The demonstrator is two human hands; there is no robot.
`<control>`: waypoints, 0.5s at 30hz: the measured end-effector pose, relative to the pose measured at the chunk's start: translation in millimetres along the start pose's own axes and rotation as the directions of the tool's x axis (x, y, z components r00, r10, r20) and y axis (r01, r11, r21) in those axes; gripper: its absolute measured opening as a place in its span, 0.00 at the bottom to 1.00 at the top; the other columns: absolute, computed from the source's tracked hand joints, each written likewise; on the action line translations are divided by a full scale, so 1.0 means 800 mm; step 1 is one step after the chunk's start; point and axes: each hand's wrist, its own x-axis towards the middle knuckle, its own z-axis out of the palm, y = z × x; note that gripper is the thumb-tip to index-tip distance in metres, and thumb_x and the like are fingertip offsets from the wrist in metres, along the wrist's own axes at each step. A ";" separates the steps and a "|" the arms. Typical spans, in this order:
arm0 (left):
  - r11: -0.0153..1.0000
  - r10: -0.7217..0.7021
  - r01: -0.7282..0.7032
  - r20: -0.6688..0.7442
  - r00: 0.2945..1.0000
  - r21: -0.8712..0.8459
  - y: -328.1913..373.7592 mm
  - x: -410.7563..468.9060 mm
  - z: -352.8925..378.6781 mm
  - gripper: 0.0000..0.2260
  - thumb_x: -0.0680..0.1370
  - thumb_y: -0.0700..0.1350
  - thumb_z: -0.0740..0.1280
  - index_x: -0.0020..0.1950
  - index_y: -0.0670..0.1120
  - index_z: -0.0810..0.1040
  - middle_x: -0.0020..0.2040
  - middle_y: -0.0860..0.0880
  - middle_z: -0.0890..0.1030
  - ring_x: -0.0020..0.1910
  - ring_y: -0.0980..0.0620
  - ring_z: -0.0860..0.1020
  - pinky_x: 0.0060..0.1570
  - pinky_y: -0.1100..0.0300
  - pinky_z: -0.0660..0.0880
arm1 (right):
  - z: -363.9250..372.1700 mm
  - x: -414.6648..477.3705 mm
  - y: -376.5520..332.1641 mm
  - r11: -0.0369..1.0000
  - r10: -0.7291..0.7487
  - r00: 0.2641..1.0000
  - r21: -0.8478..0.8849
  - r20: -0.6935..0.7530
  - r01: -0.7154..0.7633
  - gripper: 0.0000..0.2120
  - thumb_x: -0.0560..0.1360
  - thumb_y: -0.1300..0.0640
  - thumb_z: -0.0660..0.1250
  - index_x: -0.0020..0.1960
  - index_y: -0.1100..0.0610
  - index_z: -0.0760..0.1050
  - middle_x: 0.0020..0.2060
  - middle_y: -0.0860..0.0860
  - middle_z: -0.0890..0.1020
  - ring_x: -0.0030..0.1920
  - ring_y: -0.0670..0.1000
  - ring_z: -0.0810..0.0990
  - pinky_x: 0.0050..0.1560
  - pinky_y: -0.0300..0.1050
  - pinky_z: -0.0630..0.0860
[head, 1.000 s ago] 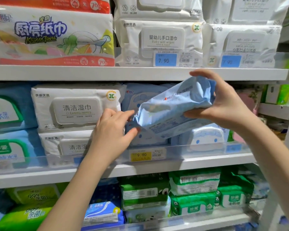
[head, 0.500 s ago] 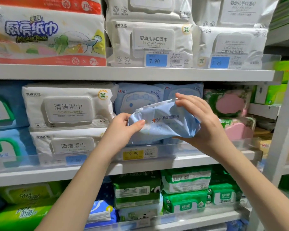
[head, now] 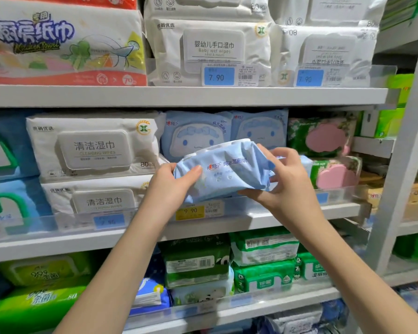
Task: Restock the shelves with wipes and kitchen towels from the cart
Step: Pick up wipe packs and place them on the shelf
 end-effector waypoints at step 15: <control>0.992 0.060 -0.056 -0.029 0.998 0.109 0.003 -0.021 -0.006 0.13 0.70 0.43 0.76 0.46 0.47 0.73 0.45 0.53 0.78 0.45 0.53 0.76 0.44 0.60 0.73 | -0.026 -0.013 -0.038 0.727 0.415 0.871 0.480 0.262 -0.491 0.22 0.75 0.36 0.59 0.65 0.44 0.70 0.61 0.47 0.76 0.51 0.35 0.73 0.52 0.37 0.71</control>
